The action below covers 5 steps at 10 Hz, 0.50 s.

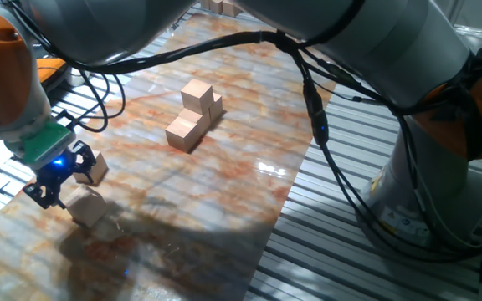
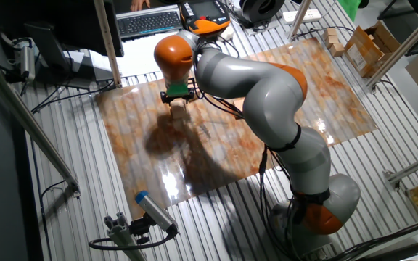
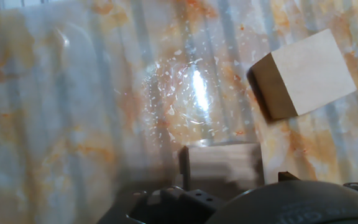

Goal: Stack the blocks into a pyramid shape

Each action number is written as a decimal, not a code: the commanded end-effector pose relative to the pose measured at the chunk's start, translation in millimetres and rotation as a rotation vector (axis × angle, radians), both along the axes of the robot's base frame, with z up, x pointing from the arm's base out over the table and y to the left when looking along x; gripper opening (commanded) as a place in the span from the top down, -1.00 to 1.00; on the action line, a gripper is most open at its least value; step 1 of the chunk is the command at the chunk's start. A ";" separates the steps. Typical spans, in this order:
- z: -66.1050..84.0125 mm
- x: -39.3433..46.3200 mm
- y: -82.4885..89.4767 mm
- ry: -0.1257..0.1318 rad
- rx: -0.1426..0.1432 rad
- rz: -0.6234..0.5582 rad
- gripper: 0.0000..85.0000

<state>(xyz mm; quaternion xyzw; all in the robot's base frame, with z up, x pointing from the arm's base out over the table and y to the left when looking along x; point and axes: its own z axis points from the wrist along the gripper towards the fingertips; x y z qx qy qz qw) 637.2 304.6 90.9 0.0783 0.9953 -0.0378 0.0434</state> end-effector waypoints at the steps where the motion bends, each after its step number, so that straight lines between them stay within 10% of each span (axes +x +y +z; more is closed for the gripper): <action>1: -1.6 0.6 -0.3 0.000 -0.002 0.002 -0.60; 5: -8.0 4.9 -4.3 -0.006 0.021 0.011 -0.60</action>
